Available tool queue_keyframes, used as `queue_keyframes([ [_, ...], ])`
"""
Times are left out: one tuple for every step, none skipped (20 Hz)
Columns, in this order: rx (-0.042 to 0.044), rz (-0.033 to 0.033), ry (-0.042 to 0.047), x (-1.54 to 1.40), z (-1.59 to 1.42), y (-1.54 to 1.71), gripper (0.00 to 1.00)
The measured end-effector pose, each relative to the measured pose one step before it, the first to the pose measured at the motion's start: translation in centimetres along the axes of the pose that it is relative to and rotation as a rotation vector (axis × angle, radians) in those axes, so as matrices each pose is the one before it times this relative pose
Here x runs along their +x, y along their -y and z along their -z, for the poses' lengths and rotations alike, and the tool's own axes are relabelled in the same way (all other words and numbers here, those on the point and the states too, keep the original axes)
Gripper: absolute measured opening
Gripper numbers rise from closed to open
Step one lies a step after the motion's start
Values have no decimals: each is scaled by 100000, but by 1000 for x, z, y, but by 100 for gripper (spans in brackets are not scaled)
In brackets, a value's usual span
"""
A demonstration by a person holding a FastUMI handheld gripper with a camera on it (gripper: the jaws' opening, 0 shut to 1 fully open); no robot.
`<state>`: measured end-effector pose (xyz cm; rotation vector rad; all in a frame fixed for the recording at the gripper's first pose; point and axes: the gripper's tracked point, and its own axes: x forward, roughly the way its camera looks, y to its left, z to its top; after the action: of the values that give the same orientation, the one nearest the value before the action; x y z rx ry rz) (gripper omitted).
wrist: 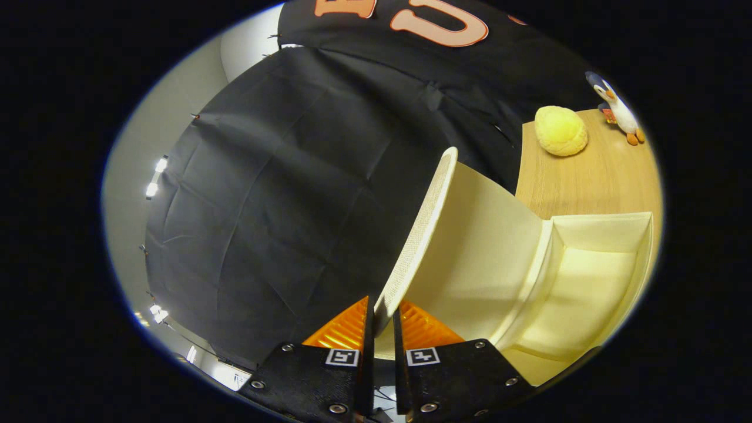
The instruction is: Open the storage box then place both shoes into the box .Put the left shoe in first, then the right shoe, with the right side of both shoes facing outward in a uniform manner.
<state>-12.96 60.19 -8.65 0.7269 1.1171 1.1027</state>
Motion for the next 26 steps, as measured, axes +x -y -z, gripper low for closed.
queue_keyframes([
  [484,1099,-734,1265,378,16,15],
  [-194,853,-1001,1233,77,-39,15],
  [-1029,1408,-1179,1383,258,-208,15],
  [-897,1420,-1861,1231,372,-151,15],
  [-456,1481,-2168,1111,594,-242,15],
  [-65,1364,-1852,888,359,-136,15],
  [398,952,-1237,598,417,-166,15],
  [955,1627,-927,824,325,-44,14],
  [1093,869,-779,-43,365,300,17],
  [26,689,-86,160,336,226,35],
  [-810,833,703,-326,-60,620,45],
  [-1206,569,1142,-97,-179,635,61],
  [-725,517,729,-197,-200,804,67],
  [75,416,524,-635,-433,817,74],
  [243,519,872,-1053,-107,688,77],
  [8,1213,1104,-1166,-160,1191,80],
  [-504,1916,1424,-1521,257,1072,80],
  [-909,2213,1892,-1506,-90,944,81],
  [-976,2134,2642,-1429,-353,1104,82],
  [-1357,2043,2985,-1277,-487,1397,83],
  [-1359,2286,2855,-1912,-328,1666,83],
  [-1411,2244,2704,-1497,-168,1115,84],
  [-1468,2772,1468,-1566,24,2290,85],
  [-1740,2653,1320,-1315,411,1169,87],
  [-1878,3027,2080,-1181,187,2651,88],
  [-1558,3417,1988,-1192,-5,1140,90],
])
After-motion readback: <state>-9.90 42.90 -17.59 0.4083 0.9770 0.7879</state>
